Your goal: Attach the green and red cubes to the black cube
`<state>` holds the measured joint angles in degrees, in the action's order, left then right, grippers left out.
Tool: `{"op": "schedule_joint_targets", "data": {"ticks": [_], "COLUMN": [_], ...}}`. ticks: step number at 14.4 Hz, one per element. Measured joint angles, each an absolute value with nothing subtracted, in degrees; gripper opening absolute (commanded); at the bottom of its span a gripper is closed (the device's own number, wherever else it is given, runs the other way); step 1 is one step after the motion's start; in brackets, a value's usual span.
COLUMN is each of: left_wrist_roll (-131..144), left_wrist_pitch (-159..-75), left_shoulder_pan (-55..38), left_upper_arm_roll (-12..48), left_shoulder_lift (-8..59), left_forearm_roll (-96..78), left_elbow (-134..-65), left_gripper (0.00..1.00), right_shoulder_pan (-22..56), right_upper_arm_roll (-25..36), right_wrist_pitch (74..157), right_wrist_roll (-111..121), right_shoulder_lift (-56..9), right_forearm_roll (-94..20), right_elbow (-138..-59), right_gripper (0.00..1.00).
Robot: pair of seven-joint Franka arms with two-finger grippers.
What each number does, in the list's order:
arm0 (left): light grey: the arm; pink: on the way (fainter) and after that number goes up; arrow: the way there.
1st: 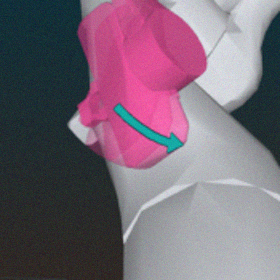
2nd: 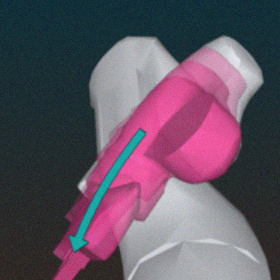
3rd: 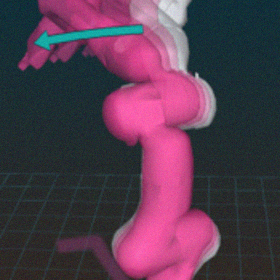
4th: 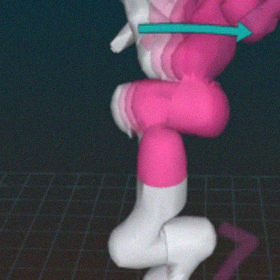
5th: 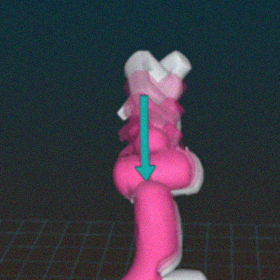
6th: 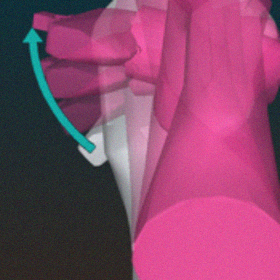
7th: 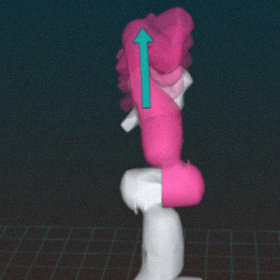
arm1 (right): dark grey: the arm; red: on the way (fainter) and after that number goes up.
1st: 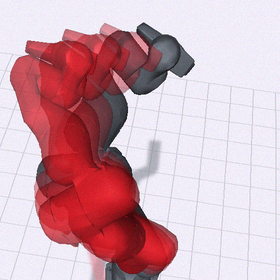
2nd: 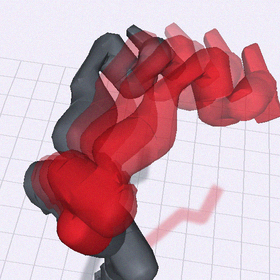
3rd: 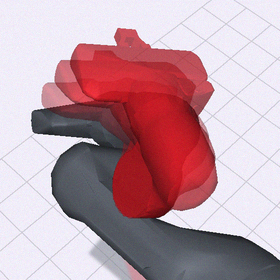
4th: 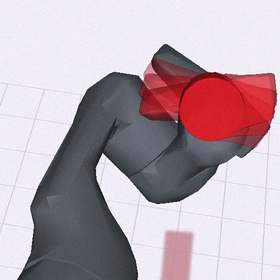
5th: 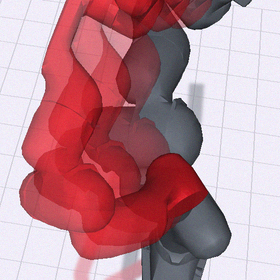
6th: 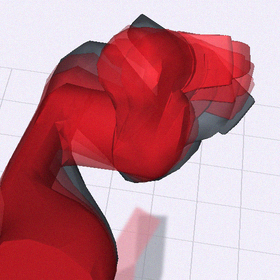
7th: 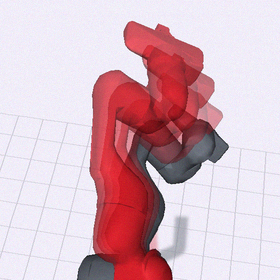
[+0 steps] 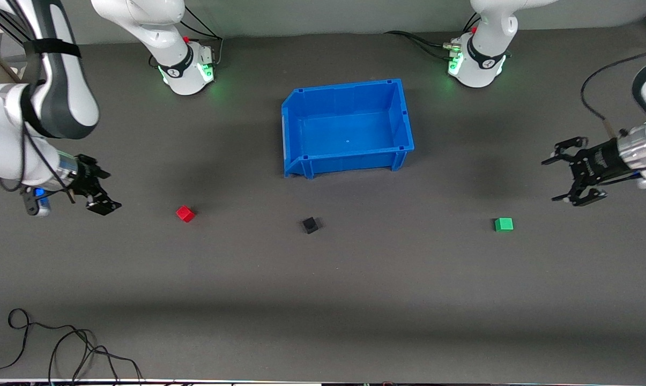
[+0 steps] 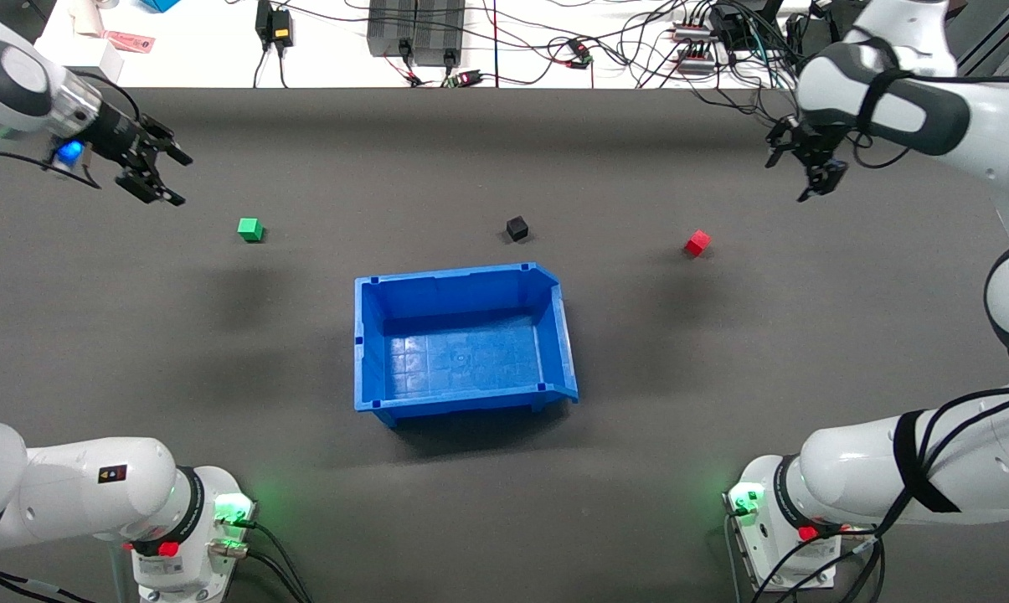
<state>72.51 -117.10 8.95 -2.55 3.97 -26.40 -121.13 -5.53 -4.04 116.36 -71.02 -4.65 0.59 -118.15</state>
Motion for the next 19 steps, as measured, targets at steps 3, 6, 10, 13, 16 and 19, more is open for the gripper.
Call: {"op": "schedule_joint_targets", "data": {"ticks": [3, 6, 10, 13, 16, 19], "left_wrist_roll": [70.63, 60.46, 52.73, 51.25, 47.16, 45.72], "left_wrist_pitch": [-122.22, -123.71, -126.16, -130.68, -133.65, -134.85], "left_shoulder_pan": [8.99, 9.17, 10.15, 10.16, 10.14, 10.13], "left_upper_arm_roll": [-2.50, -2.48, -2.49, -2.16, -1.72, -1.61], "left_shoulder_lift": [10.05, 14.92, 19.34, 22.29, 25.04, 26.25], "left_forearm_roll": [-28.10, -32.92, -36.07, -36.99, -41.42, -43.06], "left_elbow": [-121.26, -121.21, -121.16, -121.08, -120.97, -120.74], "left_gripper": [1.00, 1.00, 1.00, 1.00, 1.00, 1.00], "right_shoulder_pan": [-3.48, -4.20, -4.03, -3.97, -3.82, -3.72], "right_upper_arm_roll": [-4.36, -4.13, -4.23, -4.25, -4.60, -5.45], "right_wrist_pitch": [118.65, 119.47, 121.67, 124.52, 126.47, 127.29], "right_wrist_roll": [-79.06, -78.96, -78.94, -81.13, -77.19, -68.67], "right_shoulder_lift": [-7.72, -10.31, -13.47, -17.93, -22.09, -23.13], "right_forearm_roll": [0.62, 0.73, 0.46, 0.28, 2.56, 3.08], "right_elbow": [-119.43, -119.48, -119.61, -119.89, -119.98, -119.90], "right_gripper": [1.00, 1.00, 0.99, 0.99, 0.99, 0.99]}}
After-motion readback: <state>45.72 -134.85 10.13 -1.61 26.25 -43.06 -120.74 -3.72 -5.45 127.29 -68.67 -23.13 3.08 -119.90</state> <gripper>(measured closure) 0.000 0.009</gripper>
